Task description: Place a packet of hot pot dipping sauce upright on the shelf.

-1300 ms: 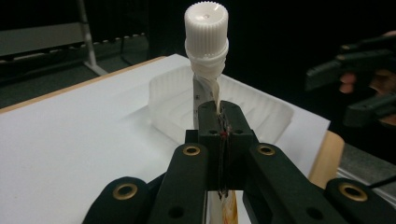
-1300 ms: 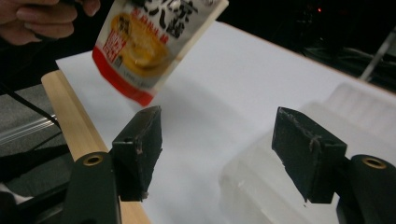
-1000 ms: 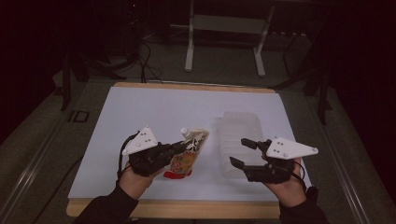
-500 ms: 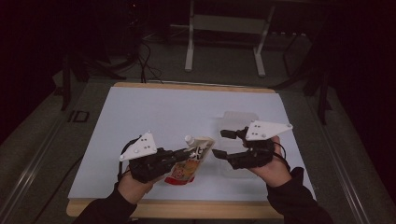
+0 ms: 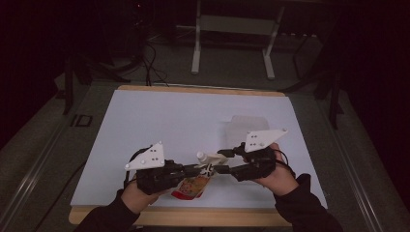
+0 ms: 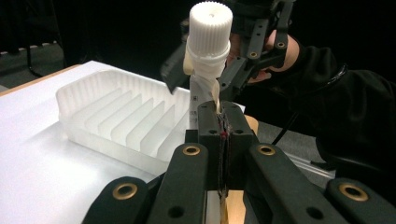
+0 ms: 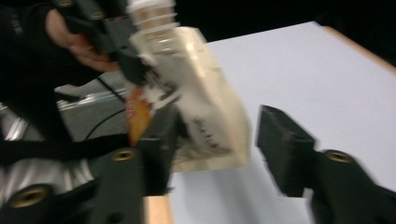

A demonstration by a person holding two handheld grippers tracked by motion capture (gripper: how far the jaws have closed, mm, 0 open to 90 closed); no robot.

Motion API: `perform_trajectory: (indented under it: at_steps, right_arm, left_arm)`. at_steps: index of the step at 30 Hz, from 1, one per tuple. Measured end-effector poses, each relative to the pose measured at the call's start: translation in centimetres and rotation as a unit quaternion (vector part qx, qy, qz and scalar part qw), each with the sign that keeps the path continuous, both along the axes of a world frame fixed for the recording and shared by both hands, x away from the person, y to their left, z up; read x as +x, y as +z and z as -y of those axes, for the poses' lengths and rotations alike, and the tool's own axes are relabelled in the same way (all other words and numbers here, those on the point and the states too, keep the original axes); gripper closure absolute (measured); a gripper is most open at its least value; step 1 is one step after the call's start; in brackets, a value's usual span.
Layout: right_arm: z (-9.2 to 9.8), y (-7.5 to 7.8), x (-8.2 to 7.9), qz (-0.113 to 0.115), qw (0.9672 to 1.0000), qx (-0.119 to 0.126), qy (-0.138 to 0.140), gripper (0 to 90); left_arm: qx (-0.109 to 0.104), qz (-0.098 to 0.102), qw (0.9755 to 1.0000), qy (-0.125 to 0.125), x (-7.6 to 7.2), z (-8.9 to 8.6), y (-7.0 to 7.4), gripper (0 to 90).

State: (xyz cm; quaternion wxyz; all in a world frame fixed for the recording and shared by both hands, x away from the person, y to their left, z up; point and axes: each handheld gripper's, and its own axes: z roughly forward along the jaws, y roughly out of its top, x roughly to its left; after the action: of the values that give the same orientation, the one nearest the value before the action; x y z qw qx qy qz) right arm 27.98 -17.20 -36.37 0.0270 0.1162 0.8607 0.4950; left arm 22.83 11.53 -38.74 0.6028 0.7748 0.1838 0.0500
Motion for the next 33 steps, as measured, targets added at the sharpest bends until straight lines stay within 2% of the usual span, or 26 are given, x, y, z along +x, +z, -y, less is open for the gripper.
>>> perform_trajectory:
  at_steps: [5,7,9,10,11,17,18,26,31,33]
  right_arm:
    - [-0.1,-0.2,-0.1,0.01,0.9996,-0.024,0.011,71.9]
    - [-0.1,-0.3,0.1,0.01,0.9994,-0.029,0.015,79.8]
    - [-0.2,-0.4,0.2,0.001,0.9993,-0.03,0.023,86.9]
    - [-0.2,-0.4,0.2,0.001,0.9993,-0.03,0.023,86.9]
    - [-0.3,-0.5,0.2,0.011,0.9989,-0.04,0.023,88.2]
    - [-0.2,-0.3,0.5,0.005,0.9991,-0.035,0.025,89.0]
    - [-0.2,0.1,0.5,0.018,0.9988,-0.037,0.024,89.0]
    - [-0.4,1.6,0.7,0.015,0.9987,-0.048,0.012,89.4]
    - [-0.4,2.5,0.7,0.019,0.9983,-0.053,0.01,89.5]
    - [-0.3,2.8,0.7,0.019,0.9985,-0.051,0.009,89.5]
  left_arm:
    - [0.002,-0.006,1.0,0.004,0.3,0.0,-0.3,88.2]
    - [0.001,-0.008,1.0,0.005,0.4,0.1,-0.5,88.2]
    - [0.01,-0.003,0.9999,0.01,0.4,0.2,-0.7,88.2]
    - [0.01,-0.003,0.9999,0.01,0.4,0.2,-0.7,88.2]
    - [0.016,-0.005,0.9998,0.012,0.5,0.2,-0.8,88.1]
    - [0.014,-0.007,0.9996,0.023,0.8,0.1,-0.8,87.2]
    - [0.013,-0.006,0.9994,0.03,1.0,0.0,-0.8,86.8]
    - [0.004,0.006,0.9991,0.042,1.0,0.0,-0.4,85.7]
    - [0.002,0.024,0.9978,0.062,1.0,-0.1,-0.1,81.0]
    - [-0.004,0.034,0.9977,0.058,1.1,-0.3,0.0,81.0]
